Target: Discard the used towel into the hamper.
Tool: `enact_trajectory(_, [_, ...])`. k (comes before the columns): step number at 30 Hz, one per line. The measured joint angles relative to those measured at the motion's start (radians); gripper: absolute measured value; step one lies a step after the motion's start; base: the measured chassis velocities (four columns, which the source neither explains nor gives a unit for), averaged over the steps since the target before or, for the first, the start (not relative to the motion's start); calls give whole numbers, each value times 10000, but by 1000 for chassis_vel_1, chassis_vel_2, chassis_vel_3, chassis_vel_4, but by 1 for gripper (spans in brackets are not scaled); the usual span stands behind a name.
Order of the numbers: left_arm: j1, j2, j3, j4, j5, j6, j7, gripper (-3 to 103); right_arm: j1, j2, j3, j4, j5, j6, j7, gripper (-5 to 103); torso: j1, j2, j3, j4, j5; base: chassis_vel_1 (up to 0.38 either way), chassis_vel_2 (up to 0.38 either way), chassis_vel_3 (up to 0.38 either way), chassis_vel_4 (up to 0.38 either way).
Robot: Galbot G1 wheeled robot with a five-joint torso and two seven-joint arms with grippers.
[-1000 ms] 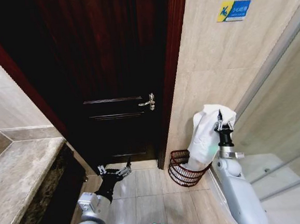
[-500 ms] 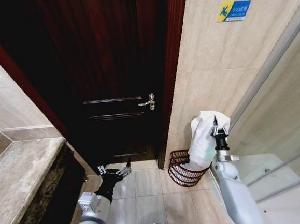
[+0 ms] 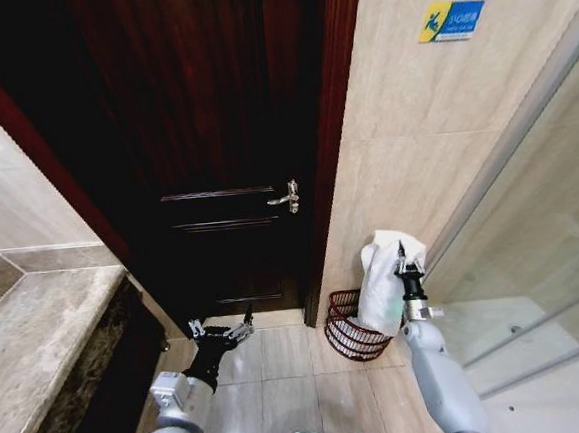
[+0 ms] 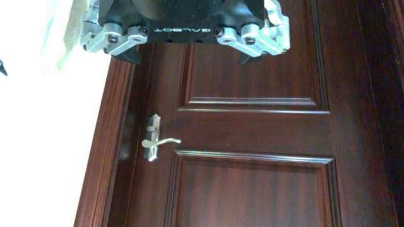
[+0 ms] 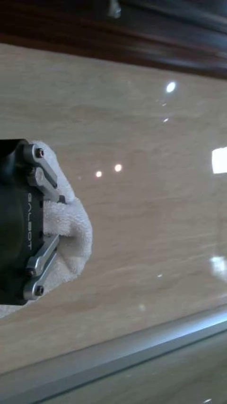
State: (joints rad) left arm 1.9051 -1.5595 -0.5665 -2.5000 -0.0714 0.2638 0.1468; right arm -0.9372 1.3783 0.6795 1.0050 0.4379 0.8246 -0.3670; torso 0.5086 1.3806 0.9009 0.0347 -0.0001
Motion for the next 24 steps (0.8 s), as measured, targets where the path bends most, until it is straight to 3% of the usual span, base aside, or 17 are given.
enact_trajectory(11, [0,0,0,0,0,0,0,100,568,-152,-40,-1917,785,-2,-475,9,0,0,0,-1,1,0,0,0,0])
enact_trajectory(24, [0,0,0,0,0,0,0,100,1842,-124,-123,-2240,963,-8,-585,9,1,0,0,3,-1,0,0,0,0])
